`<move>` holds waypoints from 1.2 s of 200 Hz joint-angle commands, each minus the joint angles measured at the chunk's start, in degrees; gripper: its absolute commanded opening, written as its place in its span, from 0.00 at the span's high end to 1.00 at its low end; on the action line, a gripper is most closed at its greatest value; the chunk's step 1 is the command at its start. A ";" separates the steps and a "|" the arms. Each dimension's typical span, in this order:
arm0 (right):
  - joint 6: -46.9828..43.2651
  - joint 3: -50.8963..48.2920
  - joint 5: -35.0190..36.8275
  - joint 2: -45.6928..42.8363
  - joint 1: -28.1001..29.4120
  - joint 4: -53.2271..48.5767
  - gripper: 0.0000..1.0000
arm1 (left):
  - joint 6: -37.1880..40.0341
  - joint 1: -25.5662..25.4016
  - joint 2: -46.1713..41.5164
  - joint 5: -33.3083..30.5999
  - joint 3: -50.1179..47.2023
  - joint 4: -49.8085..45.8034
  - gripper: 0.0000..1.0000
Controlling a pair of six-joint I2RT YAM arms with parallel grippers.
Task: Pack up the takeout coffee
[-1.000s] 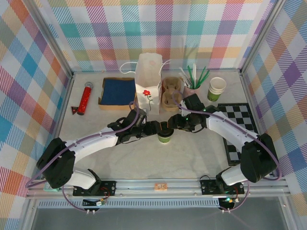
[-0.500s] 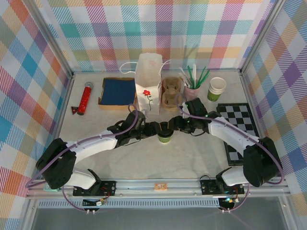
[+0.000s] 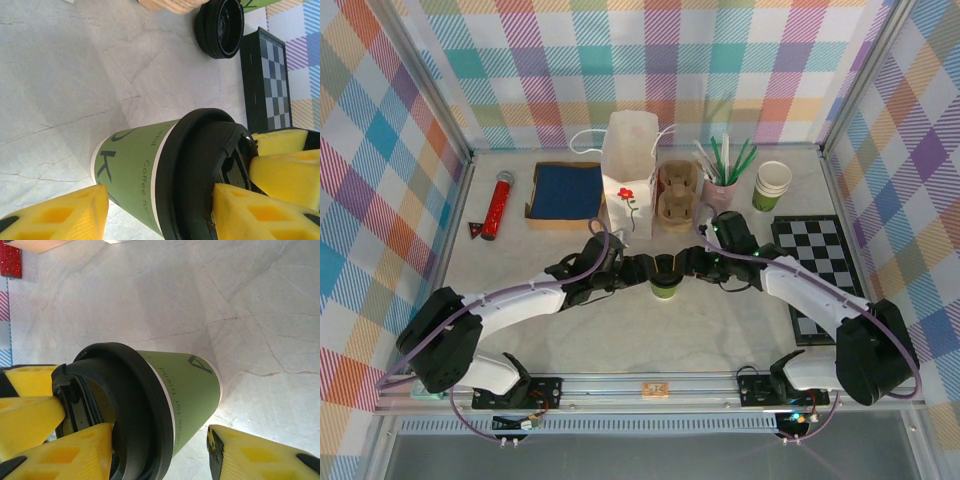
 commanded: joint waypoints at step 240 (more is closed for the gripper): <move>2.52 1.35 8.68 -4.93 5.37 -14.75 0.46 | 8.04 2.32 -0.50 0.46 7.54 -12.97 0.25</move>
